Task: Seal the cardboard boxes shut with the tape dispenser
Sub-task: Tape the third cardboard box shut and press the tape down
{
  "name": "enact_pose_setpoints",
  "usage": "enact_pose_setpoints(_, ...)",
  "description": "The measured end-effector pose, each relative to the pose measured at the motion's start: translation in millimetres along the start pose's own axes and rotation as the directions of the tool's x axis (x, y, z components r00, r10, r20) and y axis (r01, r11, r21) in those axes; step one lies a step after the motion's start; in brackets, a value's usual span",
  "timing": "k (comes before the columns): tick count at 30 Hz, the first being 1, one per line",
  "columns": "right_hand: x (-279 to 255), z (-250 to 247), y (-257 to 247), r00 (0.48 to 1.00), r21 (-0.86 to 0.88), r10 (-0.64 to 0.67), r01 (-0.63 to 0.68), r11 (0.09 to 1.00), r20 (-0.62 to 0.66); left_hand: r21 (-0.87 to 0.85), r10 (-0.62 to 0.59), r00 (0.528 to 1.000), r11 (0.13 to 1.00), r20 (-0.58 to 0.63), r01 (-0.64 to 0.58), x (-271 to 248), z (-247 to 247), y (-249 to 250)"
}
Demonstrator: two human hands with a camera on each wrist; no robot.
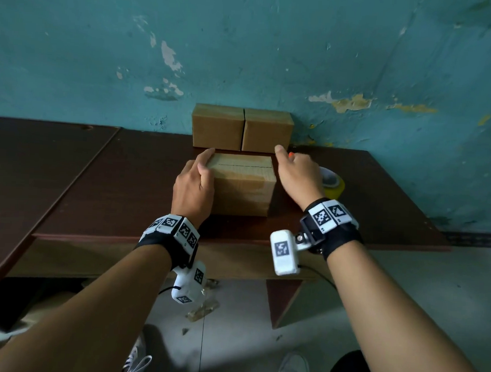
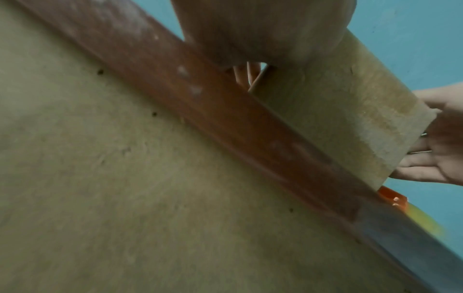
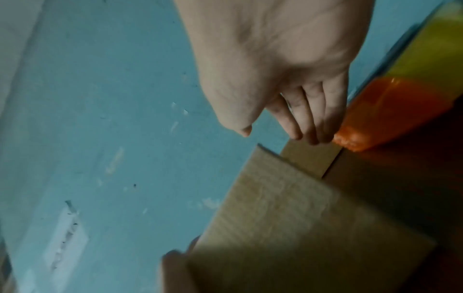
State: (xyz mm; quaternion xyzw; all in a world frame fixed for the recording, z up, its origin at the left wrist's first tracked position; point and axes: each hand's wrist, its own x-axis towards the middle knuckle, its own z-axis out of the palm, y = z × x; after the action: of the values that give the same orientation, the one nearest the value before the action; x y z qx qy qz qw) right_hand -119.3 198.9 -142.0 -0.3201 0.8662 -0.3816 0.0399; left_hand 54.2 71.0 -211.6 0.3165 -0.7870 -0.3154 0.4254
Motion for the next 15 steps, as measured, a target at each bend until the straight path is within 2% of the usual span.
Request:
enact_pose_setpoints(3, -12, 15, -9, 0.998, 0.137, -0.035, 0.028, 0.99, 0.048, 0.0, -0.018, 0.999, 1.0, 0.052, 0.018, 11, -4, -5)
enact_pose_setpoints(10, -10, 50, -13, 0.996, 0.162, -0.082, 0.076, 0.984, 0.03, -0.056, -0.136, 0.982, 0.988, 0.133, 0.145, 27, -13, -7)
enact_pose_setpoints(15, -20, 61, -28, 0.993, 0.296, -0.101, 0.081, 0.952, 0.055, -0.181, -0.177, 0.978, 0.964, 0.112, 0.195, 26, -20, -8)
